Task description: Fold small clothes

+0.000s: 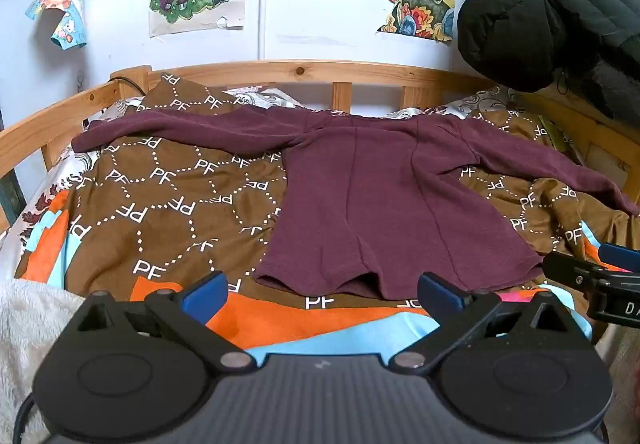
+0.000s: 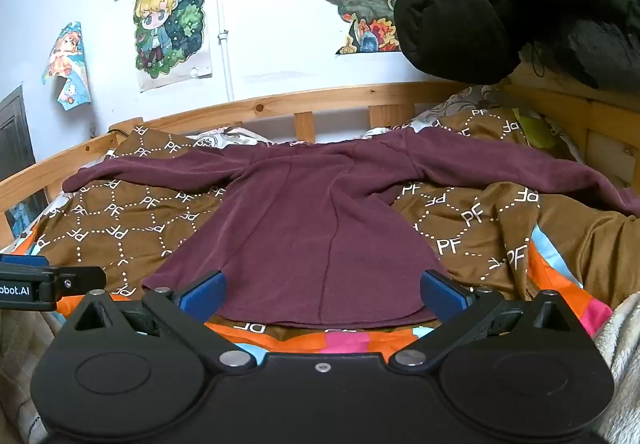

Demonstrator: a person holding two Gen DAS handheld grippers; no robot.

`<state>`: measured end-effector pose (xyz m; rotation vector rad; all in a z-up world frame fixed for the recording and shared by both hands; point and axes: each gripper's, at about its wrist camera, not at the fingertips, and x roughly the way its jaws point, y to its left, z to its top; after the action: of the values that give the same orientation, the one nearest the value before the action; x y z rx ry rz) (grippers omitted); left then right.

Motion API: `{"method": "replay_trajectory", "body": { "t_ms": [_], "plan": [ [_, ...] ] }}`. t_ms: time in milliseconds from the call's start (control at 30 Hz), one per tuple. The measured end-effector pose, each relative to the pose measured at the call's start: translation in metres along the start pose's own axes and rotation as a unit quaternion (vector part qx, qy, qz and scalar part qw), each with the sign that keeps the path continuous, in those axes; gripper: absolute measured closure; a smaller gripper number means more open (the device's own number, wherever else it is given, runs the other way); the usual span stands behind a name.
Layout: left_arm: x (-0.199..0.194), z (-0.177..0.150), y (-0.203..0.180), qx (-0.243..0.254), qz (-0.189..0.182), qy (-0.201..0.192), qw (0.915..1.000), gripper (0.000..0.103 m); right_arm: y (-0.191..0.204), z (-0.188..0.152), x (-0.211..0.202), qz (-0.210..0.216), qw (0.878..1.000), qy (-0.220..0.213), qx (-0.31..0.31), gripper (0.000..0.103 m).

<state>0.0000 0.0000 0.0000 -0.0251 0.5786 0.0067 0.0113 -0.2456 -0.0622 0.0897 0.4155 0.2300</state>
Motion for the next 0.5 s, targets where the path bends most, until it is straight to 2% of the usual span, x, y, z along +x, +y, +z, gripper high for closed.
{"method": "replay_trajectory", "body": {
  "t_ms": [500],
  "plan": [
    [0.0, 0.0, 0.0, 0.0, 0.0, 0.0, 1.0, 0.001, 0.0001, 0.0001, 0.0, -0.001, 1.0, 0.004, -0.001, 0.001]
  ]
}}
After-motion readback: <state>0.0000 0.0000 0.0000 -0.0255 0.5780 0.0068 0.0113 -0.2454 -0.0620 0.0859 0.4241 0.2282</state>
